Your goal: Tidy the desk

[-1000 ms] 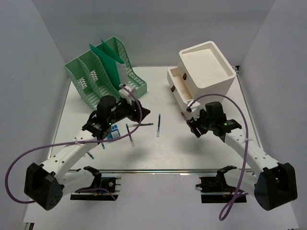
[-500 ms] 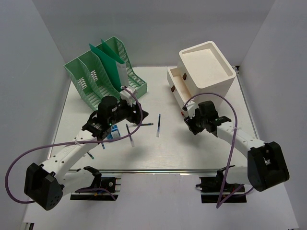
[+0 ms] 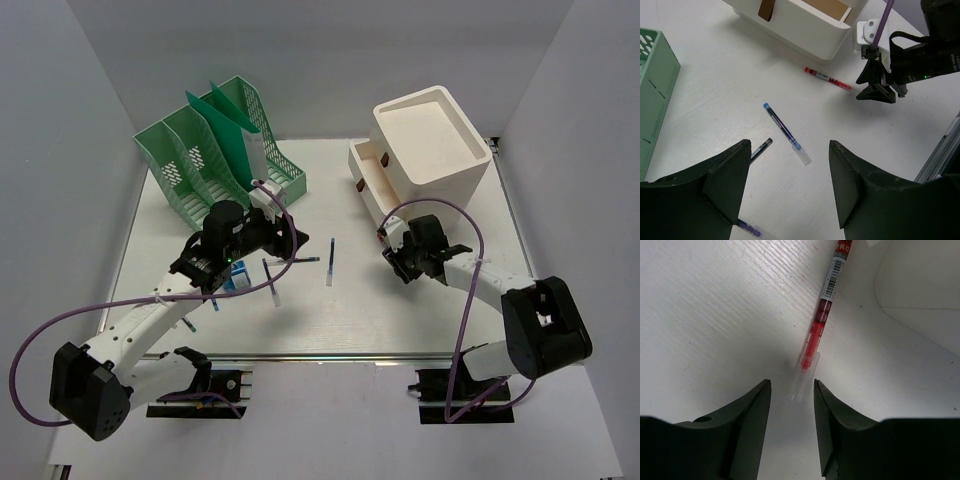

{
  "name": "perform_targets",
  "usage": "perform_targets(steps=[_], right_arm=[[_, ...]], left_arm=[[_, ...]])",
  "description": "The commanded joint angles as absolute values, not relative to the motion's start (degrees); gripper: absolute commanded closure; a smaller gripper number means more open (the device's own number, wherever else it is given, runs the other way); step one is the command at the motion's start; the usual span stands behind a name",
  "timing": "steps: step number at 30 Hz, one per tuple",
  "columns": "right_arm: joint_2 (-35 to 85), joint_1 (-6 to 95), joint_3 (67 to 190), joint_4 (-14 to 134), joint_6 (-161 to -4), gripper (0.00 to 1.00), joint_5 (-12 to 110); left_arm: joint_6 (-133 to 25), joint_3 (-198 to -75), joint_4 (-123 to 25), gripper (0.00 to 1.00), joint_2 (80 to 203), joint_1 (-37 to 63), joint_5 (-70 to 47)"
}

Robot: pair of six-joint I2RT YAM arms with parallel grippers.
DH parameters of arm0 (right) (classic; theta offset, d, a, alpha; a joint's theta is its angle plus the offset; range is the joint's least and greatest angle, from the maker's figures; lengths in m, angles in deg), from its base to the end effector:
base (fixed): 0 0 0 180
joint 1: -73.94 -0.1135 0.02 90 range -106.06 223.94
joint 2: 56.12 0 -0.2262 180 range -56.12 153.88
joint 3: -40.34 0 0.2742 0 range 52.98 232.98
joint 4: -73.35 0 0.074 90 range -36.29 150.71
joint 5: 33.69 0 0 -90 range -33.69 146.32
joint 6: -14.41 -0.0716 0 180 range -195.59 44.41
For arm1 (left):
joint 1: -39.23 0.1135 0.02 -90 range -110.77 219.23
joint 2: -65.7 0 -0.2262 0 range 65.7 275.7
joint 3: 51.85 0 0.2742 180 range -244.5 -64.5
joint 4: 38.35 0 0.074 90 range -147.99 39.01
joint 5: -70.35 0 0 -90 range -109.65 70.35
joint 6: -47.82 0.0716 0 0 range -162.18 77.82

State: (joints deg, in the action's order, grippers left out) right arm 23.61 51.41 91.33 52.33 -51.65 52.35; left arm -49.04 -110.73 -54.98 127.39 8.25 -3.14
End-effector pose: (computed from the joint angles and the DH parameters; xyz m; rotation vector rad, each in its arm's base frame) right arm 0.2882 0.1249 0.0932 -0.9900 2.2277 0.0733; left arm 0.2648 -0.1827 0.2517 0.6036 1.8666 -0.7155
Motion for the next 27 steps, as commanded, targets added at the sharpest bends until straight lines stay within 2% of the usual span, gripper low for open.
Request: perform_targets(steps=[1, 16, 27], right_arm=[[24.74, 51.44, 91.12, 56.05, -50.46, 0.55, 53.07], [28.26, 52.31, 90.86, 57.64, -50.81, 0.56, 53.51], [29.58, 54.07, 91.04, 55.53, -50.02, 0.60, 51.22]], left_arm=[[-48.42, -111.34, -54.42, 0.27, 125.64, 8.12, -2.42], [-48.60, -110.73, -53.54, 0.27, 125.03, 8.12, -1.37], [-48.60, -110.46, -53.10, 0.27, 125.03, 8.12, -0.76]])
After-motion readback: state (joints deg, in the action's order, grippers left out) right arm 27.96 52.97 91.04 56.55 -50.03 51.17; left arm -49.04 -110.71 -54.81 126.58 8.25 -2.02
